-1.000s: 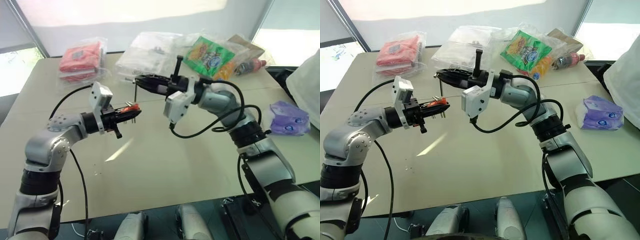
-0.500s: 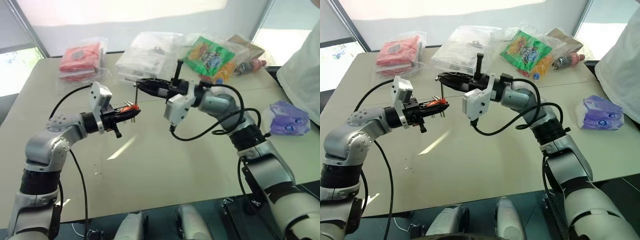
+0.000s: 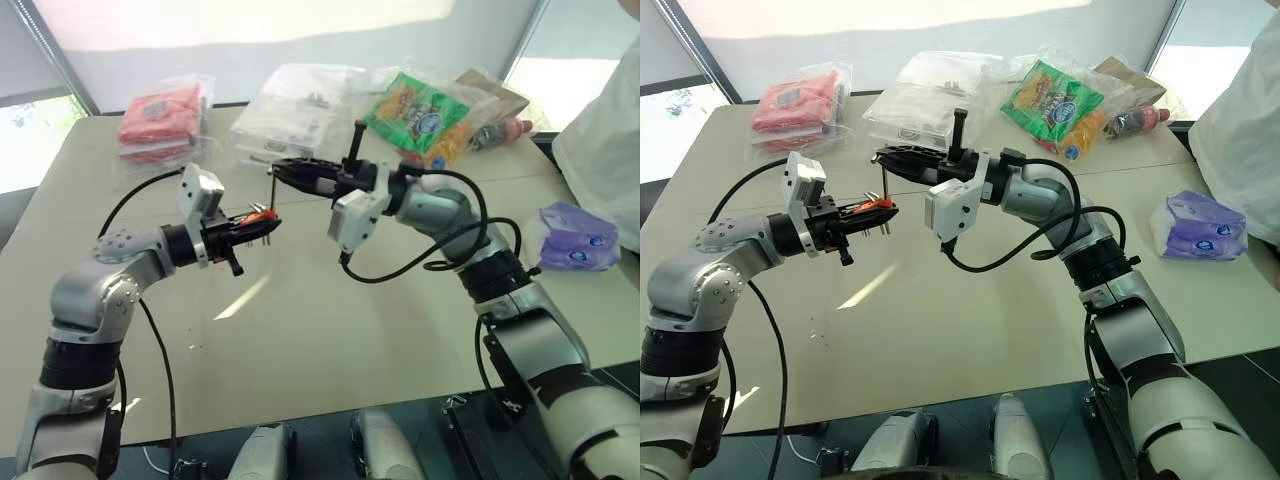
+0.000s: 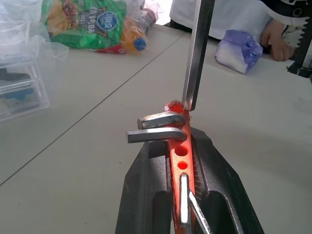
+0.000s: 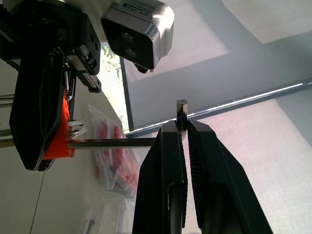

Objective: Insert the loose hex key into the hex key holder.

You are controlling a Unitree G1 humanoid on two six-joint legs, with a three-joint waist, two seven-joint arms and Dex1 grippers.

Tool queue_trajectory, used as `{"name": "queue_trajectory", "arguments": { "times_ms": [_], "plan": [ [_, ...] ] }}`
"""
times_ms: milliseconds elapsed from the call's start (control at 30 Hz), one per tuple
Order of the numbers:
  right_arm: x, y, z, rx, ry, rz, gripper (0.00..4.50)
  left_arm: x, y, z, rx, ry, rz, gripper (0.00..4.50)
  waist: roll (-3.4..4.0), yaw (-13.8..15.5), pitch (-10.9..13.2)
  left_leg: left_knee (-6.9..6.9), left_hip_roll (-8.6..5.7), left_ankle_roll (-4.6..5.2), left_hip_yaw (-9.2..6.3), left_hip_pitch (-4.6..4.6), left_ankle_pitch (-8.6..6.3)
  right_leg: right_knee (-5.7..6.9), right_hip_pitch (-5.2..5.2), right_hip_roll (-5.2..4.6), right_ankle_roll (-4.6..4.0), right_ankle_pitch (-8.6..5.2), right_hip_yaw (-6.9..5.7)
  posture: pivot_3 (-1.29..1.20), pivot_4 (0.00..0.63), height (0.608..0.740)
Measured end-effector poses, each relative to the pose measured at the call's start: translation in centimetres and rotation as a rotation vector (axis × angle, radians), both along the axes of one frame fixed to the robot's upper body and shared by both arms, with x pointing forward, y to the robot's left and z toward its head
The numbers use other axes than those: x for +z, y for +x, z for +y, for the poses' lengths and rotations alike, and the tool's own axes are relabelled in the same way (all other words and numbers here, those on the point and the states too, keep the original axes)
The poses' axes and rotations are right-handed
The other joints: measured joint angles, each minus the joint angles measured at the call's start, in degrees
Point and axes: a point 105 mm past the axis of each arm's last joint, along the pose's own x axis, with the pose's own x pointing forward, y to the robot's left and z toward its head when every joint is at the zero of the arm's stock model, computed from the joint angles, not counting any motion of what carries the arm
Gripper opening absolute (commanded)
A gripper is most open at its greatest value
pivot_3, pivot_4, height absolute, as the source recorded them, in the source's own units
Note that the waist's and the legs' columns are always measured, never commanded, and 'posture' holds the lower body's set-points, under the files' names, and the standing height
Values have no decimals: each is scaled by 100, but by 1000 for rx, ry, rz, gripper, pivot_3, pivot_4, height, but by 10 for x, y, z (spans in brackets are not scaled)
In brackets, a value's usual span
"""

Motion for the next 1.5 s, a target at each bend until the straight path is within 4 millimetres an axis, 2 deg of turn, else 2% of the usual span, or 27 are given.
{"name": "queue_trajectory", "arguments": {
  "times_ms": [1500],
  "plan": [
    [-7,0,2,19,-55,-2,41,1,-3,-2,-17,-4,-2,0,0,-2,0,0,0,0,0,0,0,0,0,0,0,0,0,0,150,740]
  ]
}}
